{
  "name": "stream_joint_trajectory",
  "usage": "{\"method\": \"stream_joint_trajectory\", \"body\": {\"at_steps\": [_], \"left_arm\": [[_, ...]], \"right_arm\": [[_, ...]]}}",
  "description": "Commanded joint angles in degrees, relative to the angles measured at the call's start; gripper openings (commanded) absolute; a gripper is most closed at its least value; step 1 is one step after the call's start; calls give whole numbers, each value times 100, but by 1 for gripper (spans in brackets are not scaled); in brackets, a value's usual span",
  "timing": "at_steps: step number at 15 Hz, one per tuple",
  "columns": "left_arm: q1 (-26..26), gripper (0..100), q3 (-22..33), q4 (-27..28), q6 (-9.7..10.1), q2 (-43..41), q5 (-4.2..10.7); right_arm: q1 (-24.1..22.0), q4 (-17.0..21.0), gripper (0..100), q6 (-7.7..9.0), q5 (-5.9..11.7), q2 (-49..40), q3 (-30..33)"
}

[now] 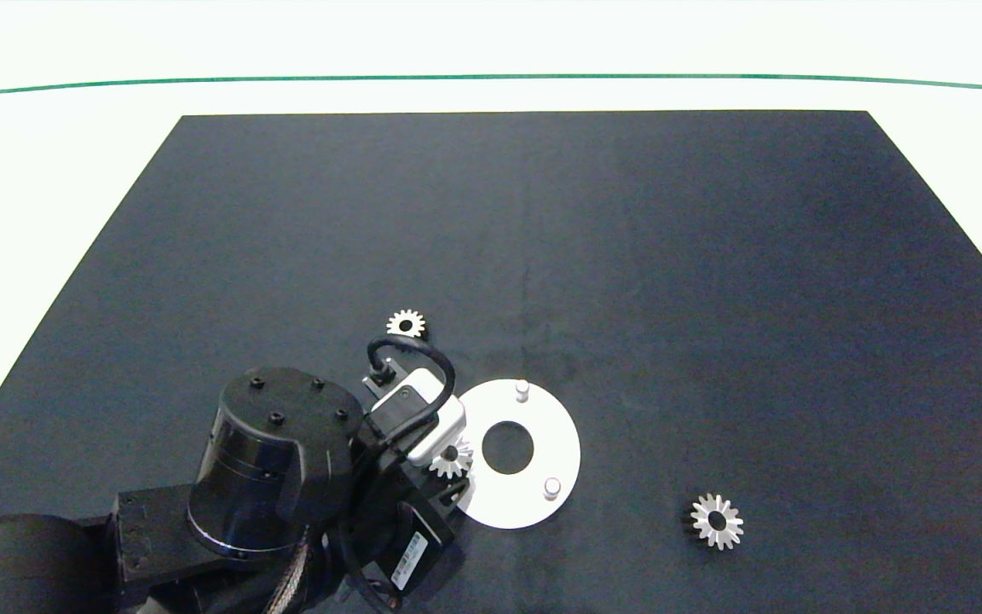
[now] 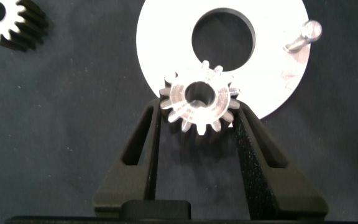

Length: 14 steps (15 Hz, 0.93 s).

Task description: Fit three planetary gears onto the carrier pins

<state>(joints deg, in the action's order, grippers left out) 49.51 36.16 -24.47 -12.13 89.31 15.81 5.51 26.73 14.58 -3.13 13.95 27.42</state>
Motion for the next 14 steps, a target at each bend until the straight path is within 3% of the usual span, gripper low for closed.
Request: {"method": "stream_joint_trajectory", "body": {"at_steps": [1, 14], "left_arm": [[-2, 0, -3, -120, -9, 52, 10], [-11, 0, -12, -366, -18, 210, -113]], "right_arm": [[3, 16, 100, 10, -3, 3, 1], [3, 16, 100, 10, -3, -32, 1]]}}
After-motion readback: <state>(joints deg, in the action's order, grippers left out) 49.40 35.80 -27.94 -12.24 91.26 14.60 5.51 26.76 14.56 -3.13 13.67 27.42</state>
